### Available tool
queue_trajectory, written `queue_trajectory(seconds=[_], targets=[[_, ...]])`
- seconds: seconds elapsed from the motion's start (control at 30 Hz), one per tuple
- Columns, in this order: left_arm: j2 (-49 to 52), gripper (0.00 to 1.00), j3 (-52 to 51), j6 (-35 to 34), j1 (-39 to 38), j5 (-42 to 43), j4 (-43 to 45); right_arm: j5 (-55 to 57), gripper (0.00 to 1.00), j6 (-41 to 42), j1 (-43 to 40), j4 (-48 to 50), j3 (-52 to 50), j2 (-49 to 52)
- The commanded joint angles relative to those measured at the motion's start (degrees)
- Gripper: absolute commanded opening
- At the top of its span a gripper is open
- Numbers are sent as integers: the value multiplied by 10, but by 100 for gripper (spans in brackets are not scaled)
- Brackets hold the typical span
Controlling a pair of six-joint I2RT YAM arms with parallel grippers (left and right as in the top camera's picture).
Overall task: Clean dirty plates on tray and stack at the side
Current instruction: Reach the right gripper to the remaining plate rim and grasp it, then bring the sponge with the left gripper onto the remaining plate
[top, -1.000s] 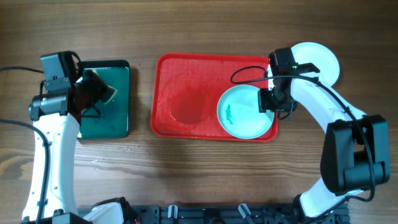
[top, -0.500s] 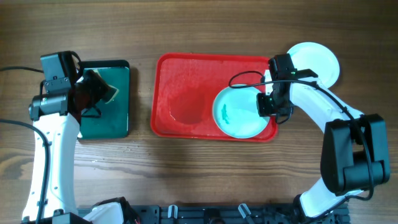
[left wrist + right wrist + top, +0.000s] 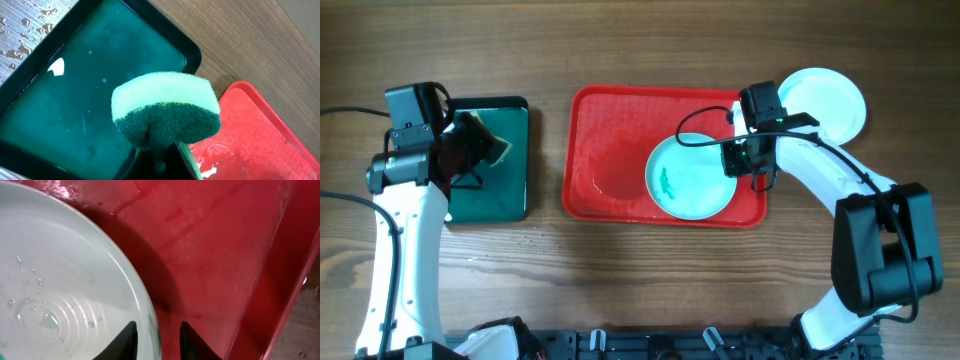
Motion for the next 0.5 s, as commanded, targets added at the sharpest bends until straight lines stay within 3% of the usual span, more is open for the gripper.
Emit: queue_trajectory(seconds=[0.0, 0.13, 0.3, 0.37, 0.47], targets=[[-5, 4, 1, -6, 2, 12, 2, 13, 26, -50, 0, 5, -5, 0], [-5, 4, 1, -6, 2, 26, 5, 0, 25, -50, 0, 22, -5, 34], [-5, 4, 1, -5, 0, 37, 5, -31, 10, -40, 0, 31, -5, 47], [-5, 4, 1, -6, -5, 52, 7, -38, 4, -11, 0, 42, -5, 47], [-5, 4, 1, -6, -18, 86, 13, -55, 4, 42, 0, 60, -5, 47]])
